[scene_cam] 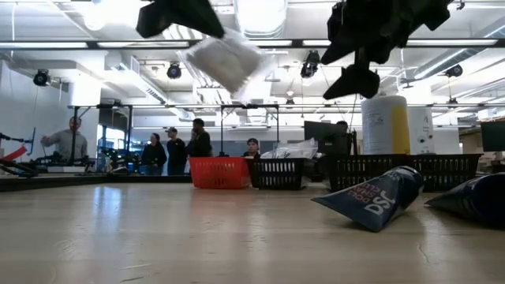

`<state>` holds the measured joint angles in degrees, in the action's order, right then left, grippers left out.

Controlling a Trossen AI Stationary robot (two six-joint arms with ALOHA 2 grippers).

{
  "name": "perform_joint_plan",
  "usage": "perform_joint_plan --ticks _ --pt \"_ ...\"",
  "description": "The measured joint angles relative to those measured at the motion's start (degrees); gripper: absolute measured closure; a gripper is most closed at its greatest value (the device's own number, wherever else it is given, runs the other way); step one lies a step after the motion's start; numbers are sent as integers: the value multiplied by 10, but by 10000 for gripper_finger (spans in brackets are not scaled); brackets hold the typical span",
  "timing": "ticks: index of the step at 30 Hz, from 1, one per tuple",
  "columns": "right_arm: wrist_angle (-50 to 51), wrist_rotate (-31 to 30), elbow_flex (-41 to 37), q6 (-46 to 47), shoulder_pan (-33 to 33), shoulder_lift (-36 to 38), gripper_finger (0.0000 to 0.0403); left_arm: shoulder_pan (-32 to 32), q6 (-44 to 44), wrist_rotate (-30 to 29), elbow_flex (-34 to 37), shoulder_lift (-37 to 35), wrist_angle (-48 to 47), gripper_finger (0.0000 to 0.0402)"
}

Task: Pick & Place Travel size toiletries
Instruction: Put the cotton pack into the left black bin

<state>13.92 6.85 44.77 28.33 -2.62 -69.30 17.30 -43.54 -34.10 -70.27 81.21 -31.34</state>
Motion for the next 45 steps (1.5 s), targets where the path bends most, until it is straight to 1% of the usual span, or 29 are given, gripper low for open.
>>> perform_joint_plan --ticks 3,5,7,9,15,19,23,25,27,31,34,38,43,45 --pt "2 -20 0 -2 -2 20 39 7 -23 -71 11 -32 -10 401" --pt "0 -32 0 -2 -3 34 39 10 -26 -118 20 -52 10 401" --pt "-20 -38 0 -3 -3 45 39 10 -13 -153 33 -71 52 401" --pt "-55 -38 0 -4 -3 51 39 10 17 -178 46 -84 106 401" --pt "-216 -38 0 -7 -3 50 39 10 131 -239 69 -100 270 401" --pt "-285 -38 0 0 -3 43 39 8 223 -271 78 -100 394 401" --pt "-324 -38 0 8 -3 27 39 4 306 -261 79 -95 511 401" --pt "-340 -35 0 15 -3 13 39 2 327 -232 79 -94 548 401" --pt "-370 -24 0 17 -3 -2 39 -2 330 -201 79 -94 572 401" --pt "-456 -17 0 17 0 -23 39 -8 322 -161 79 -94 587 401" --pt "-496 -17 0 9 0 -28 39 -12 312 -142 79 -94 591 401" --pt "-507 -17 4 -30 0 -28 39 -16 304 -135 79 -94 593 401" --pt "-500 -17 18 -59 0 -37 39 -31 293 -91 79 -94 612 401" --pt "-498 -17 23 -72 0 -43 39 -37 286 -82 79 -94 613 401"
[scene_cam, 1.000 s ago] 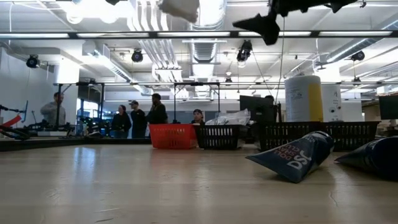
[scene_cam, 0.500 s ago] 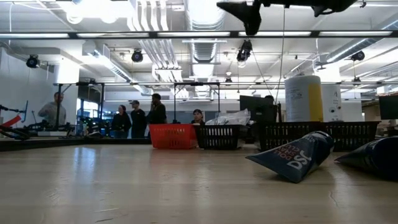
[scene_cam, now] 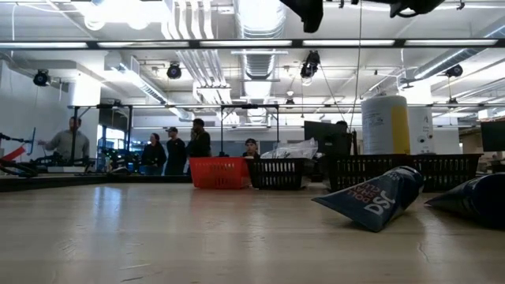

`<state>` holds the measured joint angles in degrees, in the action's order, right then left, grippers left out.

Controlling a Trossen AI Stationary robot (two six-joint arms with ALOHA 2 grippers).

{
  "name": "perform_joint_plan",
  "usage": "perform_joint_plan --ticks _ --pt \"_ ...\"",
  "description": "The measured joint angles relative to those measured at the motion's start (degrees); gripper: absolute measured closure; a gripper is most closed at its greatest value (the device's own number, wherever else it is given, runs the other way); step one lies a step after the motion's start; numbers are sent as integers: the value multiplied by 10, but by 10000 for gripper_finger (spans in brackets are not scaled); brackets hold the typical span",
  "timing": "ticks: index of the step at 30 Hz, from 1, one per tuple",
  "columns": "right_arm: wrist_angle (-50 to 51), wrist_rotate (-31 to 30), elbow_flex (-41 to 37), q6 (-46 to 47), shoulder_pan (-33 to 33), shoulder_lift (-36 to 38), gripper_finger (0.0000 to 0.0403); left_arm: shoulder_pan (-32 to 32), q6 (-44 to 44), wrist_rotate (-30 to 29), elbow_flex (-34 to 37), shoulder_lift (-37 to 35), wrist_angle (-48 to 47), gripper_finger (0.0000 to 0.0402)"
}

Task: Pick & Place Travel size toiletries
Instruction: Put the cotton pack into the left black bin

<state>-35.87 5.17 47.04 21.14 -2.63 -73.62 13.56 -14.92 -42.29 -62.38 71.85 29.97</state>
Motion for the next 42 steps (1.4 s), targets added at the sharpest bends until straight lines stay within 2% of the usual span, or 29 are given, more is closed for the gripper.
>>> perform_joint_plan --ticks 6,12,23,38,42 --pt "-1 -2 18 -33 -1 -5 39 -9 -16 40 2 0 -1 401" --pt "16 -2 53 -48 -4 -5 39 -10 -25 42 11 0 -2 401" --pt "227 14 144 -47 -4 -44 39 -12 -20 42 29 1 31 401" --pt "224 27 143 -18 -32 -30 39 -12 -16 37 46 1 28 400" --pt "224 37 143 -16 -34 -30 56 -13 -17 36 46 1 6 400"
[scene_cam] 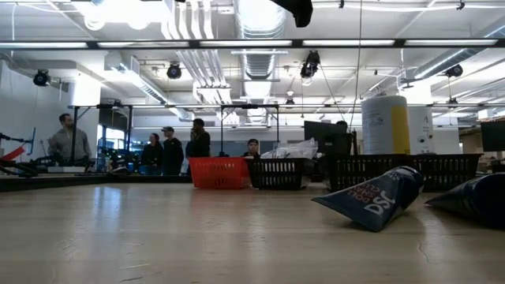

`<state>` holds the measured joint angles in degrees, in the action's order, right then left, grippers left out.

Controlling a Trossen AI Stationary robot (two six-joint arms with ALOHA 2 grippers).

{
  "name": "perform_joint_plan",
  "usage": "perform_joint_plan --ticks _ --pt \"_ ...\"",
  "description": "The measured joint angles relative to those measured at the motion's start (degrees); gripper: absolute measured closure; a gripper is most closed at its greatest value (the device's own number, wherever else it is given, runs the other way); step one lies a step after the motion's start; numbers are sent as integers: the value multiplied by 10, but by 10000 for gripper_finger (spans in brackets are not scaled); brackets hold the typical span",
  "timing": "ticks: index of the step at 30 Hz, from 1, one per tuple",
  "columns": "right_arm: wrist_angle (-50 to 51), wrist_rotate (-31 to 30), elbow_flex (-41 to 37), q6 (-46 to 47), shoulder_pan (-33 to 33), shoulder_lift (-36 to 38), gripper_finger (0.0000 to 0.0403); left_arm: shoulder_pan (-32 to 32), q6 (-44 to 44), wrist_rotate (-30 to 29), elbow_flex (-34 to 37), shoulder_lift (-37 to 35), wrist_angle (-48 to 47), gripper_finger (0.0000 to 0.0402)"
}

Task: Pick & Place Travel size toiletries
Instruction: Put the cotton pack into the left black bin

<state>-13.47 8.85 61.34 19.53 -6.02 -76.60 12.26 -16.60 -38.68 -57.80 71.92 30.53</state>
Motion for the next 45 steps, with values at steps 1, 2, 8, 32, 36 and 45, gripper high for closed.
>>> perform_joint_plan --ticks 1,2,8,32,36,45 --pt "0 1 0 0 0 0 65 0 -2 -3 0 0 -8 400" --pt "3 2 0 0 0 0 75 -1 -4 -6 0 0 -15 400" --pt "38 2 0 -2 -1 0 156 -4 -10 -15 0 0 -31 399" --pt "208 -31 2 28 -46 0 379 -11 -233 -66 0 -1 -369 301" --pt "264 -31 2 30 -77 -1 379 -10 -330 -66 0 -1 -479 234" --pt "376 41 8 11 -181 -75 379 -10 -411 6 0 1 -559 153"
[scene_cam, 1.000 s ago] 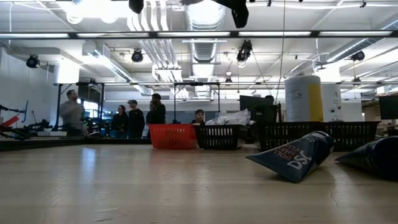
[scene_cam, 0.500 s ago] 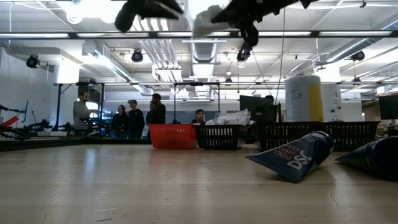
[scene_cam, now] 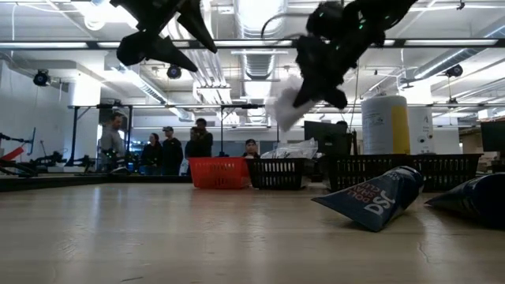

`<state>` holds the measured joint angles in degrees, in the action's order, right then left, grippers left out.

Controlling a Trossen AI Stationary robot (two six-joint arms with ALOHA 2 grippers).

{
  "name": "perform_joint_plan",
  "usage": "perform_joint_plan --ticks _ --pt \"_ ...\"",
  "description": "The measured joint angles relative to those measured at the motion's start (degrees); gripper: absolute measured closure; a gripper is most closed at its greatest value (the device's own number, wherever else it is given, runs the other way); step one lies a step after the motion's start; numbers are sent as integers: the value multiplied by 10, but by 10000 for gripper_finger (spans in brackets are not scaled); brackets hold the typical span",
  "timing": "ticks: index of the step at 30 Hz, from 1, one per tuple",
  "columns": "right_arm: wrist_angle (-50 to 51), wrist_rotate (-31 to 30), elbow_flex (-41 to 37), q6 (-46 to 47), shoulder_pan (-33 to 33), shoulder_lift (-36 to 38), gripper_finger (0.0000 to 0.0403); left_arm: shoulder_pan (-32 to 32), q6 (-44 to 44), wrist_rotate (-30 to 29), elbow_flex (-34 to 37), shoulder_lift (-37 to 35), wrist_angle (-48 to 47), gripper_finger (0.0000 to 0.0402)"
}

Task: Pick & Place Travel size toiletries
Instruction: Put the cotton pack into the left black bin

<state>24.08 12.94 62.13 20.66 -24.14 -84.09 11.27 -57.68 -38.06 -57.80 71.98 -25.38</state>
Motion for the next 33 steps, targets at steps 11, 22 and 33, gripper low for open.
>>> perform_joint_plan --ticks 11,22,33 --pt "248 -1 201 -162 -7 -182 376 2 -12 42 0 24 0 156" --pt "316 74 288 -175 -5 -299 374 31 -40 51 1 70 -1 156" --pt "327 61 287 -177 -1 -312 373 54 -55 51 1 88 1 156"
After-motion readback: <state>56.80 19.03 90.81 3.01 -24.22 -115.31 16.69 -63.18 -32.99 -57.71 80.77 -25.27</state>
